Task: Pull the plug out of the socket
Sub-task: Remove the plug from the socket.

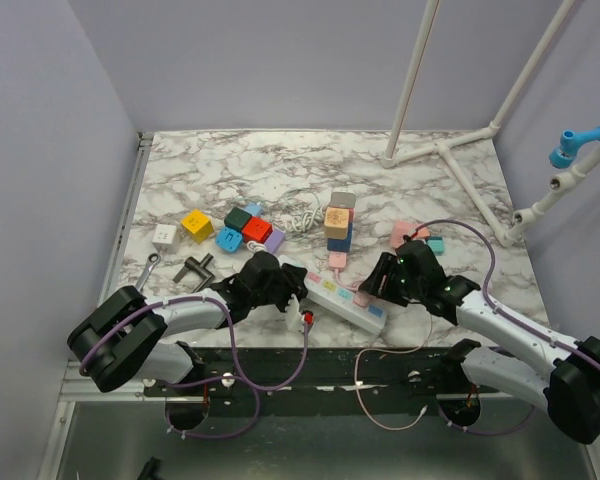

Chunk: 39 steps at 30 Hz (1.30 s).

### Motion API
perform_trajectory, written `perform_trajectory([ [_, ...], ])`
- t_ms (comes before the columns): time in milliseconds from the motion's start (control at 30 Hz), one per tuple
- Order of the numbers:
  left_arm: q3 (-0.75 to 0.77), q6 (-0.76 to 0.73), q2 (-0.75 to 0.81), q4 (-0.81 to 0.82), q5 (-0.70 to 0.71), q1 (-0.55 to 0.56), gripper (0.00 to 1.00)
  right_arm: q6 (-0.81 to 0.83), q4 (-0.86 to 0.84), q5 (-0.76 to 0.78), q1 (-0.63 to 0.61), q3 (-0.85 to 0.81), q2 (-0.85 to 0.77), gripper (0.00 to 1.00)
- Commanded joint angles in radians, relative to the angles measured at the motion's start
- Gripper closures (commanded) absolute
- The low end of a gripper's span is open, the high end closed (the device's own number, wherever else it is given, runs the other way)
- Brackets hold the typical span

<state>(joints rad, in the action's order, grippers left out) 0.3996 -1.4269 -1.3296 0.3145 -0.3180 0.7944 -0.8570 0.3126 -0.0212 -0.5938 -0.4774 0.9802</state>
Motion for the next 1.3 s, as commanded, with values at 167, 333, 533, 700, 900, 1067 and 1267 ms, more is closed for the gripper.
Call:
perform_trajectory([
  [167, -0.01, 0.044, 0.019, -0.002, 0.052, 0.006, 1.0, -0.027, -0.065, -0.002, 0.006, -0.015, 0.149, 0.37],
  [333, -0.005, 0.059, 0.019, 0.007, 0.045, 0.009, 1.0, -0.066, -0.298, -0.011, 0.005, 0.07, 0.196, 0.39],
  [533, 0.025, 0.075, -0.002, 0.0, 0.03, 0.018, 0.43, -0.088, -0.479, -0.047, 0.005, 0.125, 0.263, 0.66],
  [700, 0.076, 0.122, -0.037, -0.023, 0.021, 0.048, 0.27, -0.086, -0.497, -0.036, 0.005, 0.162, 0.203, 0.92],
  [900, 0.158, 0.186, -0.083, -0.059, 0.016, 0.138, 0.2, -0.088, -0.456, -0.001, 0.005, 0.203, 0.047, 0.99],
  [1067, 0.211, 0.261, -0.116, -0.066, 0.02, 0.229, 0.25, -0.085, -0.418, 0.016, 0.003, 0.223, -0.073, 0.99],
  [1267, 0.248, 0.314, -0.159, -0.019, 0.04, 0.293, 0.42, -0.075, -0.419, 0.013, 0.003, 0.21, -0.076, 0.99],
])
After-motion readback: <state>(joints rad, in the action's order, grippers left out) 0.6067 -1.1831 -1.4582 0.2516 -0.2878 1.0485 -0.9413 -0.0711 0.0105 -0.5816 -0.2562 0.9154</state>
